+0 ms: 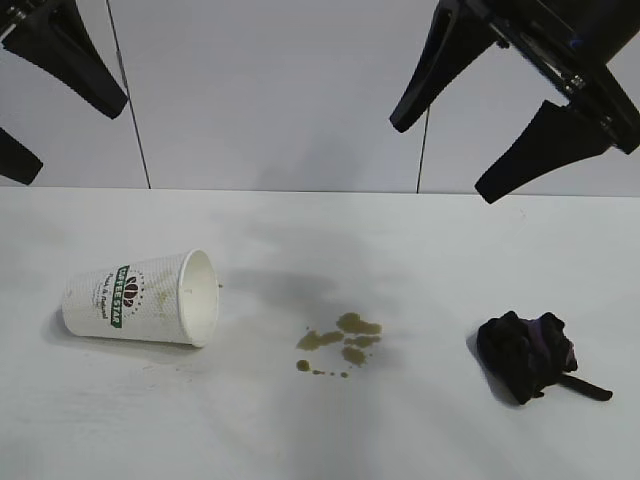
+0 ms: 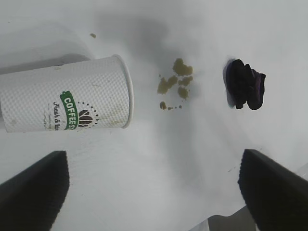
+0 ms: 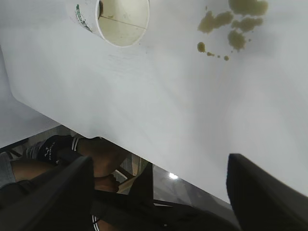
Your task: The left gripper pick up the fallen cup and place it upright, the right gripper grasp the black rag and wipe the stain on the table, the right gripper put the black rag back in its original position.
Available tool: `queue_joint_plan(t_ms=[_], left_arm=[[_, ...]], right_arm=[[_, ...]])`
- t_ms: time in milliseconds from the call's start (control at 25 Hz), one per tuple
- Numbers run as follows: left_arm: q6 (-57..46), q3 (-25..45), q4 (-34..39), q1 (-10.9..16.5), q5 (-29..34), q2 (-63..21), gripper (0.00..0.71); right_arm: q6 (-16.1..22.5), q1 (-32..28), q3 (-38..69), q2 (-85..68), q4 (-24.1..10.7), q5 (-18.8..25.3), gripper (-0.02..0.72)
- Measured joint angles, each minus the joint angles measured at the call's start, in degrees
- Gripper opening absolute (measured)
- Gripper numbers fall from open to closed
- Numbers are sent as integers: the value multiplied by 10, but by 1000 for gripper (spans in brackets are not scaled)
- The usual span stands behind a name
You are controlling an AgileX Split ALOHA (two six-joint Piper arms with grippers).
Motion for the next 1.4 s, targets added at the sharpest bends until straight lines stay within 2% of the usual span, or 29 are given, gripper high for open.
queue_joint_plan(t_ms=[760, 1080, 1160, 1240, 1400], left_arm=[[0, 0, 0, 0, -2, 0, 687], [4, 0, -11, 0, -32, 0, 687], [54, 0, -28, -3, -31, 0, 687], [149, 0, -40, -17, -31, 0, 687], [412, 0, -34, -90, -25, 0, 687]], right_arm=[[0, 0, 0, 0, -1, 0, 524], [0, 0, 0, 0, -1, 0, 524], [0, 0, 0, 0, -1, 0, 524], [0, 0, 0, 0, -1, 1, 524], [0, 0, 0, 0, -1, 1, 524]])
